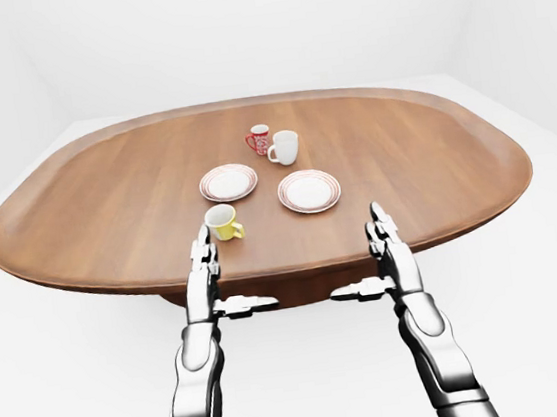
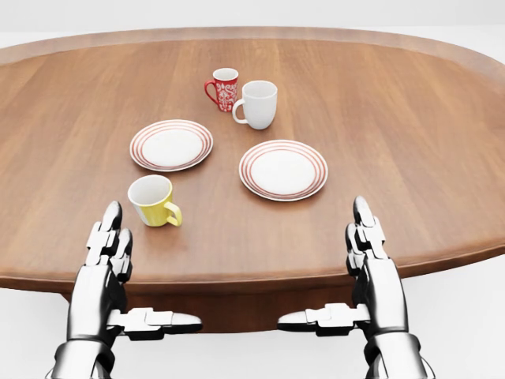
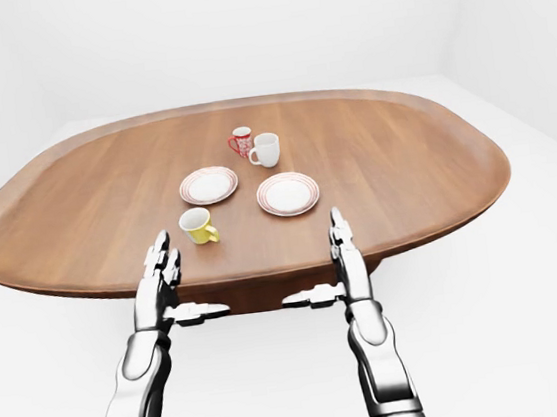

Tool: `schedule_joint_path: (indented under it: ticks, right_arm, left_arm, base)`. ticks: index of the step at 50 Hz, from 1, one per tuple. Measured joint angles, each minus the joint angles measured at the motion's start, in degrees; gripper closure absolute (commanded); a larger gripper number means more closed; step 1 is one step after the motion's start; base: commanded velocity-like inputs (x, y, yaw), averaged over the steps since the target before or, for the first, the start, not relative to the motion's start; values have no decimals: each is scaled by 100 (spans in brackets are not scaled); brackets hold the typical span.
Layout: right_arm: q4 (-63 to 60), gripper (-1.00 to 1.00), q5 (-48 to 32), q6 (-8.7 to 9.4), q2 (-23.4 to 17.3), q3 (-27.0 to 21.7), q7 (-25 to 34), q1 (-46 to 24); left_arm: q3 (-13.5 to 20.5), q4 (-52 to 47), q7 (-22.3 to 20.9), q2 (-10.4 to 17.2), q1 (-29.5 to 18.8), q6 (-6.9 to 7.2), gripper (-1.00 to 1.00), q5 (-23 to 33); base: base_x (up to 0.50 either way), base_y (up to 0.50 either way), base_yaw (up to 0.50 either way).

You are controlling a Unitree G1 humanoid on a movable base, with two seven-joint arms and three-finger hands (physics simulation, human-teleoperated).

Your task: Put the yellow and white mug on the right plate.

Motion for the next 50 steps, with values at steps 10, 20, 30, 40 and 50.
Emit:
schedule_joint_path:
  ticks: [10, 20, 30, 40, 50]
  right_arm:
    - [-784, -100, 29, 528, -24, -13, 98, 72]
    - [-2443, -100, 153, 528, -53, -81, 47, -72]
    - [-3833, -100, 358, 528, -116, -275, -33, -397]
    - [-4461, -100, 563, 528, -188, -432, -101, -607]
    - [-4705, -100, 639, 528, -236, -513, -150, -729]
  left_arm:
    - [179, -1069, -180, 99, 84, 425, -100, -60]
    - [580, -2934, -337, 239, -74, 425, -100, -318]
    - [917, -4326, -422, 381, -325, 425, -100, -534]
    - [1017, -4862, -485, 426, -392, 425, -100, -568]
    - [1032, -5046, -529, 432, -409, 425, -100, -541]
  base:
    - [0, 0, 0]
    - [0, 0, 0]
    - [0, 0, 20]
    - [0, 0, 50]
    - [-1, 5, 45]
